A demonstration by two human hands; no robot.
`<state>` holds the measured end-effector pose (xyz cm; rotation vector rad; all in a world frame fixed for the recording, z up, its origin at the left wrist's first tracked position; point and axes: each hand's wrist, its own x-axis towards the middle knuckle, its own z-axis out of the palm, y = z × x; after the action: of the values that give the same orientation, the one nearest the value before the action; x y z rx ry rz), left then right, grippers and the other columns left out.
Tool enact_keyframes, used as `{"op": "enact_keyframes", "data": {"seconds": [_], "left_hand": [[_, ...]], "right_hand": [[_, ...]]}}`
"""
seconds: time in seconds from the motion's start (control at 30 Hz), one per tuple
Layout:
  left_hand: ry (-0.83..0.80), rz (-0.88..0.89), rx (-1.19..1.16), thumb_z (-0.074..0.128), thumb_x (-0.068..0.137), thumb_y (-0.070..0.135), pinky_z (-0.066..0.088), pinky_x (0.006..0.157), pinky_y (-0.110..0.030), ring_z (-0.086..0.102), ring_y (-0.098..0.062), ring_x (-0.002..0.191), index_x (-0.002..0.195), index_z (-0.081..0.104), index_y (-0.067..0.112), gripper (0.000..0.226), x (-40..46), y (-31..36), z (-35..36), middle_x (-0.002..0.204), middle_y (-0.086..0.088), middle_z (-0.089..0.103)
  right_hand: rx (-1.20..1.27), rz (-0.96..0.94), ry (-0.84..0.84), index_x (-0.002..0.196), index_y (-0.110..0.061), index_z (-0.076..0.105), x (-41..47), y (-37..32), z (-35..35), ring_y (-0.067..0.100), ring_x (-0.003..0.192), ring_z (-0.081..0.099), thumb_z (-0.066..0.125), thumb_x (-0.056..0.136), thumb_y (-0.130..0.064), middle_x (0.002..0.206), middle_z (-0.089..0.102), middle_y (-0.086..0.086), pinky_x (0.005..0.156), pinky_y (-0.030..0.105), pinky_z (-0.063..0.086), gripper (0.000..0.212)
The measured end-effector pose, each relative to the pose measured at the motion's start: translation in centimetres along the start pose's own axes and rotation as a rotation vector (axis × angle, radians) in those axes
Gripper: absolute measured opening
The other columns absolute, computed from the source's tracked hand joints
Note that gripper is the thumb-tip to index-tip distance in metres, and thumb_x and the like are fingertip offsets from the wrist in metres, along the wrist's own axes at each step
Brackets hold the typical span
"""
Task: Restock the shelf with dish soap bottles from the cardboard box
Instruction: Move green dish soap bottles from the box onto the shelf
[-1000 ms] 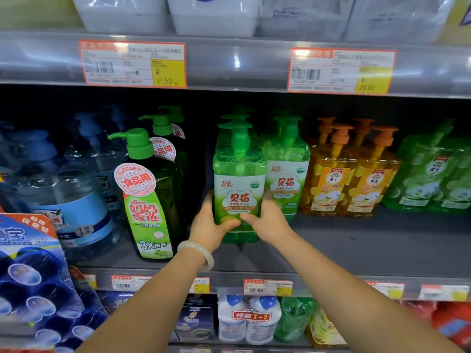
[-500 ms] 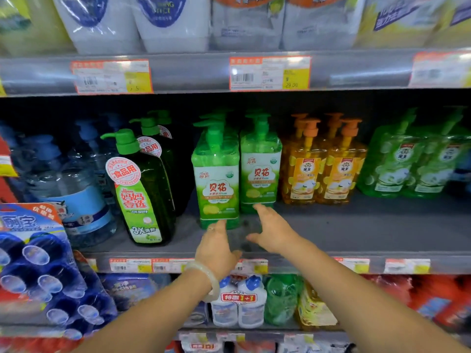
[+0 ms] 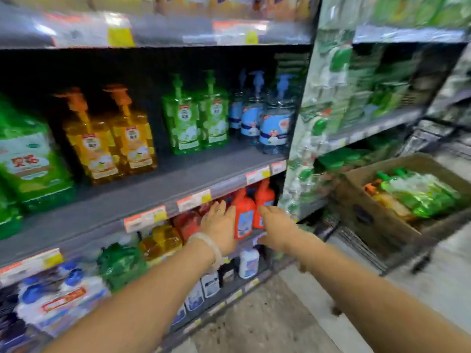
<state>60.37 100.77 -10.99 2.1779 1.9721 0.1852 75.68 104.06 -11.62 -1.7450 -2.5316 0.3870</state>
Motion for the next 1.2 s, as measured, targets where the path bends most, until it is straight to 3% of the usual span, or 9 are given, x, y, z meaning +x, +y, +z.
{"op": "enact_keyframes", "data": {"seconds": [0.1,0.23,0.37,0.5,0.73,0.87,1.03,1.2], "left_hand": [[-0.108,0.134,0.01,0.066,0.083,0.036,0.014,0.118,-0.035,0.011,-0.031,0.145,0.147,0.017,0.009,0.085,1.9,8.4,2.7,0.156,-0.019,0.012],[-0.136,0.316,0.021,0.063,0.085,0.034,0.023,0.115,-0.04,0.018,-0.032,0.142,0.145,0.022,0.011,0.076,4.6,18.5,5.5,0.152,-0.017,0.02],[-0.226,0.459,0.057,0.059,0.089,0.025,0.019,0.118,-0.043,0.003,-0.03,0.146,0.148,0.015,0.014,0.075,7.2,26.6,8.1,0.158,-0.013,0.004],[-0.27,0.551,0.082,0.059,0.089,0.027,0.021,0.117,-0.044,0.003,-0.029,0.146,0.147,0.016,0.014,0.074,10.7,33.0,10.7,0.158,-0.011,0.006],[-0.296,0.615,0.043,0.065,0.084,0.034,0.027,0.113,-0.042,0.016,-0.03,0.141,0.141,0.027,0.014,0.071,20.6,43.3,13.4,0.152,-0.011,0.02],[-0.346,0.587,0.052,0.065,0.085,0.034,0.022,0.117,-0.045,0.007,-0.03,0.145,0.147,0.016,0.015,0.081,27.9,48.4,13.8,0.157,-0.011,0.01],[-0.344,0.566,0.037,0.064,0.085,0.032,0.027,0.114,-0.045,0.011,-0.031,0.144,0.145,0.022,0.015,0.075,35.7,52.6,14.4,0.156,-0.011,0.013],[-0.411,0.529,0.063,0.063,0.086,0.028,0.021,0.117,-0.043,0.004,-0.029,0.146,0.147,0.017,0.015,0.078,40.7,55.1,17.0,0.158,-0.01,0.008]], "right_hand": [[0.01,0.143,0.001,0.133,-0.005,0.037,-4.1,8.0,-0.3,0.033,0.125,0.043,0.069,0.078,-0.029,0.13,0.046,0.015,0.101,0.036,0.035,0.068],[0.056,0.355,0.021,0.141,-0.007,0.028,-9.2,16.8,-1.8,0.034,0.132,0.035,0.069,0.079,-0.036,0.141,0.037,0.015,0.108,0.04,0.034,0.08],[0.088,0.516,0.035,0.145,-0.01,0.022,-13.4,24.0,-2.0,0.033,0.137,0.028,0.067,0.082,-0.033,0.148,0.03,0.013,0.113,0.039,0.029,0.08],[0.111,0.655,0.051,0.143,-0.012,0.026,-15.3,30.2,-2.5,0.032,0.134,0.032,0.07,0.079,-0.031,0.145,0.033,0.01,0.109,0.039,0.034,0.079],[0.155,0.741,0.088,0.139,-0.013,0.032,-12.0,42.8,-5.9,0.032,0.131,0.036,0.069,0.077,-0.031,0.141,0.038,0.011,0.108,0.041,0.036,0.074],[0.162,0.766,0.087,0.138,-0.011,0.033,-7.7,50.4,-9.3,0.033,0.13,0.039,0.068,0.077,-0.026,0.139,0.04,0.013,0.107,0.042,0.038,0.072],[0.191,0.793,0.053,0.144,-0.013,0.024,-3.7,57.6,-11.5,0.032,0.135,0.033,0.066,0.081,-0.024,0.147,0.033,0.01,0.11,0.041,0.033,0.076],[0.217,0.78,0.005,0.146,-0.012,0.021,-0.4,64.5,-10.7,0.031,0.135,0.033,0.067,0.082,-0.028,0.148,0.032,0.011,0.111,0.039,0.032,0.08]]}}
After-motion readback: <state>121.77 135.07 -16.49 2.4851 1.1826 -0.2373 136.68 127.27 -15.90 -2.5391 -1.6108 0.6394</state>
